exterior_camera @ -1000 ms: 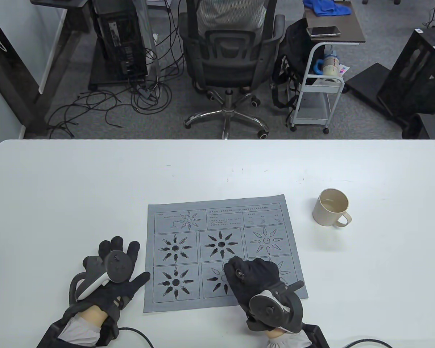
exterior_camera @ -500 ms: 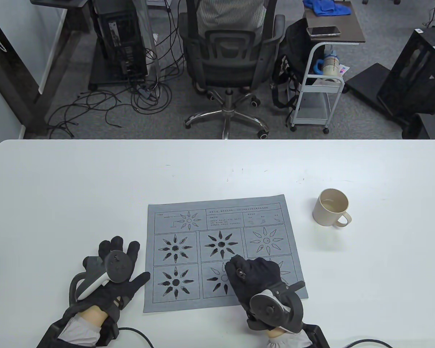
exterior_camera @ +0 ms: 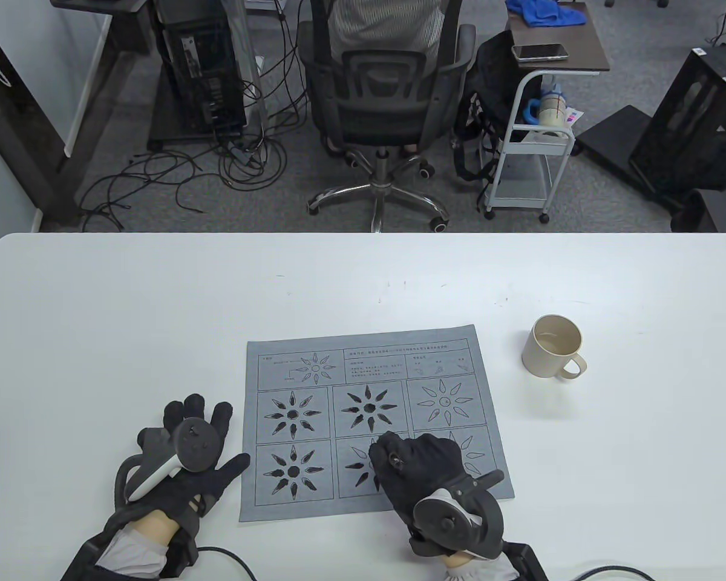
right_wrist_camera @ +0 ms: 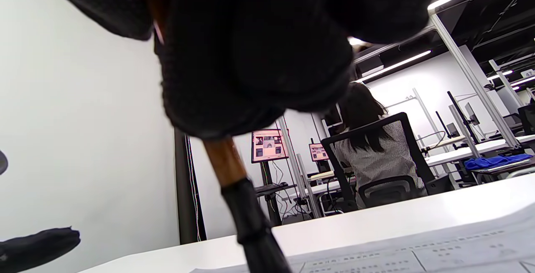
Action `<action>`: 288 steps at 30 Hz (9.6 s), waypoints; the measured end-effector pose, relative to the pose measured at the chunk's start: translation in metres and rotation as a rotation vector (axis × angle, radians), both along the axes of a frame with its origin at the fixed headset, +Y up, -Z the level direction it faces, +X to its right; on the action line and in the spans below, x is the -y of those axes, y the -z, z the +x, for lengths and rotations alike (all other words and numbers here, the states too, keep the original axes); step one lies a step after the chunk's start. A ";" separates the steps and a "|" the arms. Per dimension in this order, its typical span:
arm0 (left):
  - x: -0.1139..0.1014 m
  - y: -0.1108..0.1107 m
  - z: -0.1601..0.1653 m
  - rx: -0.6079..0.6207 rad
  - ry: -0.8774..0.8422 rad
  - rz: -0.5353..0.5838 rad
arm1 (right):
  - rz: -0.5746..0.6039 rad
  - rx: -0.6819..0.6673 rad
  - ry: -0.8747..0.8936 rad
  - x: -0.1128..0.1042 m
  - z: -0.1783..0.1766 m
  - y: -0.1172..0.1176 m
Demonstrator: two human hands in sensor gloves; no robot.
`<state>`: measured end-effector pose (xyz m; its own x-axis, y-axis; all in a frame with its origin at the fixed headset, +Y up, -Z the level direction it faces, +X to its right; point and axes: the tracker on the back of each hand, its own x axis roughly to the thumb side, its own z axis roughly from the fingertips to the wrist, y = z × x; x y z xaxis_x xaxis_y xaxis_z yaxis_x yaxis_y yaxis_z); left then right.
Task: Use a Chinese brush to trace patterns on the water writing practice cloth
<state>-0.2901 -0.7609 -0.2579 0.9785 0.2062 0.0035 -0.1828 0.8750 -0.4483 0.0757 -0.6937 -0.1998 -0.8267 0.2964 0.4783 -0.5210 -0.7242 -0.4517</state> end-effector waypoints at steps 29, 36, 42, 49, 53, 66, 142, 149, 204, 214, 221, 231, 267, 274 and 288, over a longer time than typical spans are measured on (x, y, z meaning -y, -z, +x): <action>0.000 0.000 0.000 0.002 -0.002 0.002 | -0.052 -0.022 0.014 0.005 -0.005 0.003; 0.000 0.000 0.000 0.001 -0.002 0.002 | -0.056 -0.023 0.010 0.005 -0.005 0.003; 0.000 0.000 -0.001 0.001 -0.002 0.002 | -0.054 -0.026 0.013 0.005 -0.005 0.003; -0.001 0.000 -0.001 0.001 -0.003 0.003 | -0.041 -0.033 0.024 0.005 -0.005 0.003; -0.001 0.000 -0.001 0.001 -0.002 0.003 | -0.051 -0.028 0.018 0.007 -0.005 0.003; -0.001 0.000 -0.001 0.000 -0.003 0.003 | -0.060 -0.035 0.011 0.007 -0.006 0.003; -0.001 0.000 -0.001 -0.003 -0.002 0.001 | -0.103 -0.152 0.045 0.010 -0.013 0.003; -0.002 0.000 -0.001 -0.004 -0.002 0.001 | -0.109 -0.149 0.037 0.010 -0.013 0.003; -0.002 -0.001 -0.001 -0.005 -0.001 -0.002 | -0.095 -0.140 0.025 0.010 -0.011 0.004; -0.002 -0.001 -0.001 -0.005 -0.002 -0.001 | -0.072 -0.153 0.042 0.009 -0.011 0.002; -0.002 -0.001 -0.001 -0.005 -0.001 -0.001 | -0.080 -0.156 0.039 0.009 -0.011 0.002; -0.003 -0.001 -0.001 -0.006 -0.002 -0.001 | -0.071 -0.129 0.032 0.008 -0.010 0.002; -0.003 0.000 -0.001 -0.007 -0.002 -0.002 | -0.077 -0.125 0.034 0.008 -0.010 0.004; -0.003 0.000 -0.001 -0.009 -0.003 -0.002 | -0.049 -0.125 0.035 0.003 -0.007 0.000; -0.003 -0.001 0.000 -0.002 0.001 -0.002 | -0.028 -0.117 0.021 0.003 -0.007 -0.002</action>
